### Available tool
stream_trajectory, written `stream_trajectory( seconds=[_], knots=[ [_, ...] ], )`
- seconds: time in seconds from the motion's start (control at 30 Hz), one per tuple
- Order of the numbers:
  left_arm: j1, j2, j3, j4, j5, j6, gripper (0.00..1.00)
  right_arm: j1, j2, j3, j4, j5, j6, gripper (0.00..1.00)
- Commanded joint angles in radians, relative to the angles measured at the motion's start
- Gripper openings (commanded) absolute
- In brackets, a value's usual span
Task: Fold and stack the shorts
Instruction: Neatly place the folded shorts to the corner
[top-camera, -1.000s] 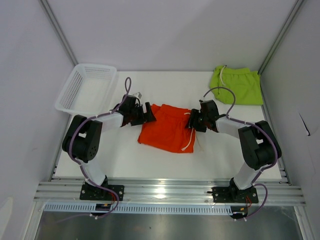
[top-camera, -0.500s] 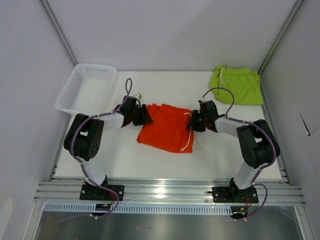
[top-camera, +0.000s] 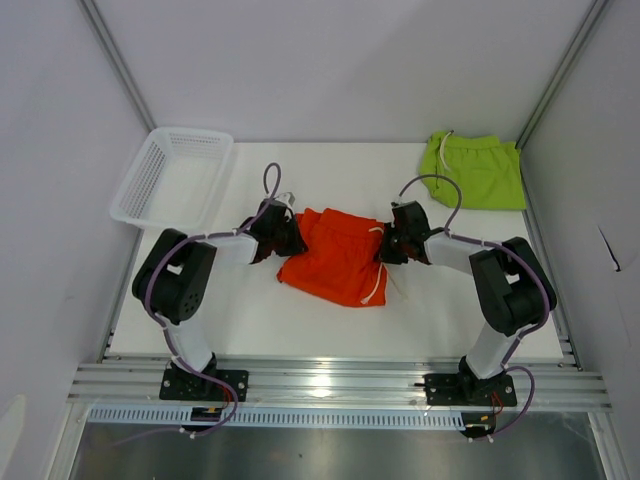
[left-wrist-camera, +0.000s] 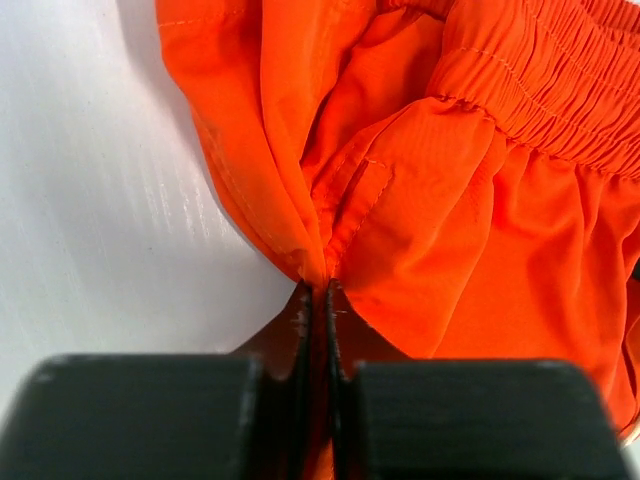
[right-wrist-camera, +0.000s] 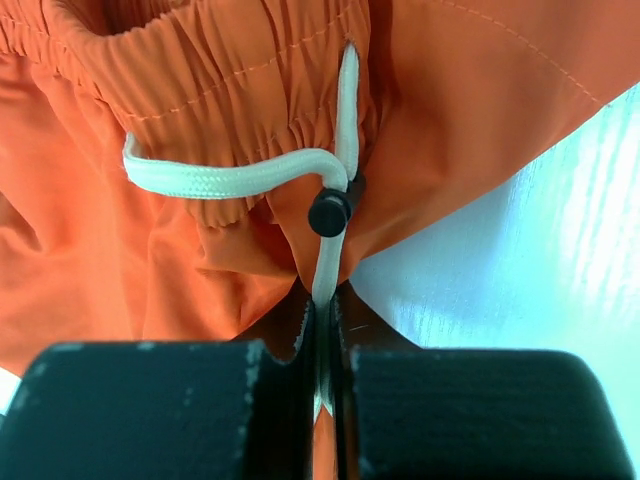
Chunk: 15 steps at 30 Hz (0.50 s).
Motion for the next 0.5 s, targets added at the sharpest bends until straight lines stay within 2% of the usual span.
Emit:
stream_trajectory(
  seconds=[0.0,0.33,0.4,0.43,0.47],
  knots=[
    [-0.017,-0.043,-0.033,0.061,-0.016,-0.018,0.0,0.011,0.012,0.04,-0.041,0.037,-0.012,0.0],
    [-0.061,-0.12,-0.068,0.11,-0.059,-0.072,0.0,-0.018,-0.011,0.137,-0.163,0.094,-0.064,0.0],
    [-0.061,-0.124,-0.063,0.099,-0.048,-0.089,0.18,-0.029,-0.011,0.149,-0.179,0.091,-0.085,0.0],
    [-0.06,-0.128,-0.071,0.101,-0.048,-0.092,0.32,-0.034,-0.008,0.158,-0.188,0.085,-0.091,0.0],
    [-0.058,-0.141,-0.079,0.105,-0.051,-0.096,0.6,-0.037,-0.007,0.16,-0.189,0.08,-0.096,0.0]
  ],
)
